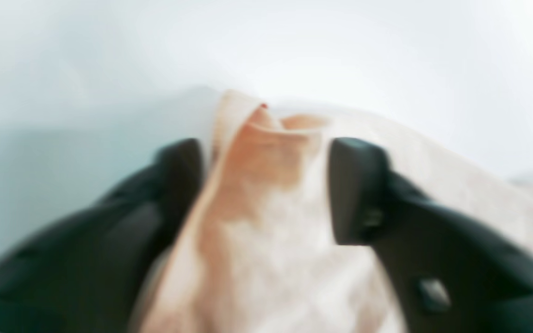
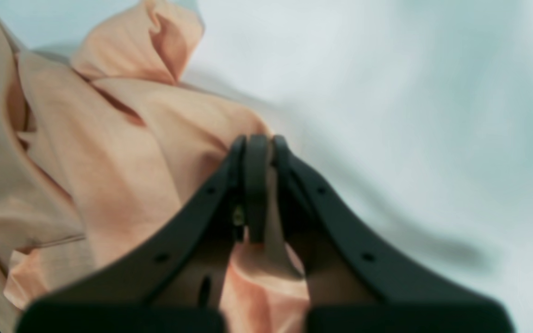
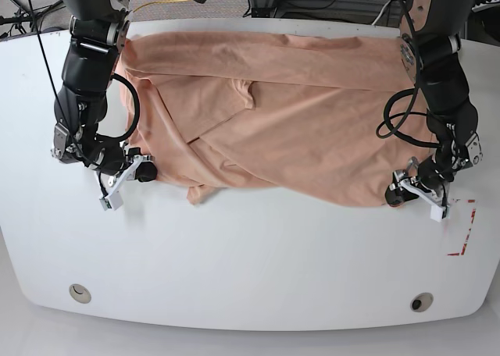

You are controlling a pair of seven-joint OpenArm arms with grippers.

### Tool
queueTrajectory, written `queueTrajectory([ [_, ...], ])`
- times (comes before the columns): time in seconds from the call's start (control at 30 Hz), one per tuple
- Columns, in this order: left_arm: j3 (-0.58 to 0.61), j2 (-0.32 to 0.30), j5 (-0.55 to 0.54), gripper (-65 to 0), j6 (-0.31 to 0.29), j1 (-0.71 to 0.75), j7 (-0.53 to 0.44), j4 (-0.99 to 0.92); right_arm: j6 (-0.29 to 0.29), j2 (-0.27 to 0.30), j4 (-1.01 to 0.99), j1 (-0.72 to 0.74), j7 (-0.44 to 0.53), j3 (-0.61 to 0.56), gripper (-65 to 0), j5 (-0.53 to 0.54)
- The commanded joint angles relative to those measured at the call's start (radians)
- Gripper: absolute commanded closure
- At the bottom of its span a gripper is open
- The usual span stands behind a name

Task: Fold the T-shirt properly
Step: 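Move the left gripper down to the shirt corner near it, then grasp the shirt corners with both grippers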

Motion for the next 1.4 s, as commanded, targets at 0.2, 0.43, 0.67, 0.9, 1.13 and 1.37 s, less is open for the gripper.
queueTrajectory([
  [0.2,-0.001,-0.021,-0.017,-1.1,0.118,-0.025,-0.089,-0.022,0.009,0.024,0.013,0.027,0.024,0.005,0.0,0.015],
  [0.43,-0.001,-0.035,-0.021,0.0,0.116,-0.027,-0.04,-0.016,0.009,0.046,0.013,0.035,0.025,0.007,0.0,0.015],
  [0.67,-0.004,-0.061,-0.023,0.0,0.115,0.004,0.048,0.14,0.009,0.076,0.018,0.04,0.025,0.005,0.0,0.018],
  [0.9,-0.004,-0.062,-0.021,0.0,0.115,0.046,0.062,0.272,0.009,0.09,0.02,0.057,0.025,0.005,0.0,0.021],
  [1.13,-0.01,-0.09,-0.043,0.0,0.112,0.041,0.14,0.307,0.009,0.093,0.021,0.058,0.025,0.004,0.0,0.021],
  [1.37,-0.059,-0.114,-0.141,0.0,0.112,0.069,0.191,0.429,0.009,0.098,0.029,0.06,0.025,0.004,0.0,0.021],
])
